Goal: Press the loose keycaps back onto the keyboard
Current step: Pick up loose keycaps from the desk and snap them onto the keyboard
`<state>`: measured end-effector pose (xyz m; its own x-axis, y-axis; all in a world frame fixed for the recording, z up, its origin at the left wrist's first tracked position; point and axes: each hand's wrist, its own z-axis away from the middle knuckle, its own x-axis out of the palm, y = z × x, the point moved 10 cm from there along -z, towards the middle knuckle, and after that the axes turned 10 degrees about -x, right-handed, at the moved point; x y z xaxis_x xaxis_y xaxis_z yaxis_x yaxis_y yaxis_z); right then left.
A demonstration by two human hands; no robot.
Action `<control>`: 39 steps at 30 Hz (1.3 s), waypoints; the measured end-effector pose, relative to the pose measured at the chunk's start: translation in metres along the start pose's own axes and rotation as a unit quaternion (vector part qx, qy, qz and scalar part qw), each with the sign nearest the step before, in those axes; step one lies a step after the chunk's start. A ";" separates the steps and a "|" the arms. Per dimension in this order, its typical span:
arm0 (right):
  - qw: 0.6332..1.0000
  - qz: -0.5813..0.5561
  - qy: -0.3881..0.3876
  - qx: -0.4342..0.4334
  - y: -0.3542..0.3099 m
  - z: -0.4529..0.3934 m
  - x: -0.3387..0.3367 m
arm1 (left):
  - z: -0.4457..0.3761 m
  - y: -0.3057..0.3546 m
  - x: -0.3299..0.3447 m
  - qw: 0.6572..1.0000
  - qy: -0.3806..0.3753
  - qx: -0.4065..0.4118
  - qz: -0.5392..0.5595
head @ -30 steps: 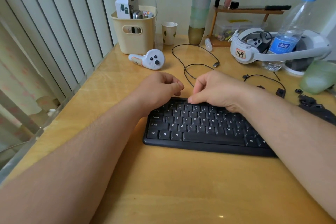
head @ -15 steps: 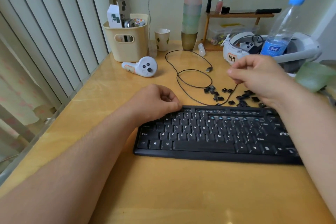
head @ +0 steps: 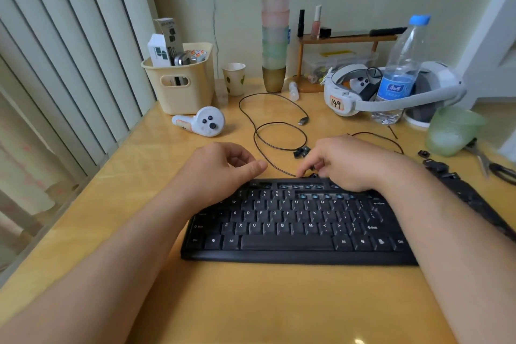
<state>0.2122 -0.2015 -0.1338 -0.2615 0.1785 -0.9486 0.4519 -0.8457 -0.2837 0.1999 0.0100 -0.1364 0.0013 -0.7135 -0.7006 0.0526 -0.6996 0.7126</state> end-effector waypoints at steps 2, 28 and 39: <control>1.000 0.003 0.014 -0.003 -0.001 0.001 -0.004 | 0.003 0.006 -0.003 1.000 0.016 0.018 0.003; 0.895 -0.365 0.244 -0.074 -0.042 0.005 -0.019 | 0.033 0.050 -0.012 0.972 0.087 0.213 0.040; 0.916 -0.157 0.308 -0.202 -0.067 0.022 -0.036 | 0.021 0.037 -0.002 0.976 -0.023 0.133 0.170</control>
<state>0.1724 -0.1620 -0.0773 0.0417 0.7367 -0.6749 0.7483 -0.4706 -0.4675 0.1808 -0.0157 -0.1079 -0.0714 -0.9031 -0.4235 -0.2039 -0.4024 0.8924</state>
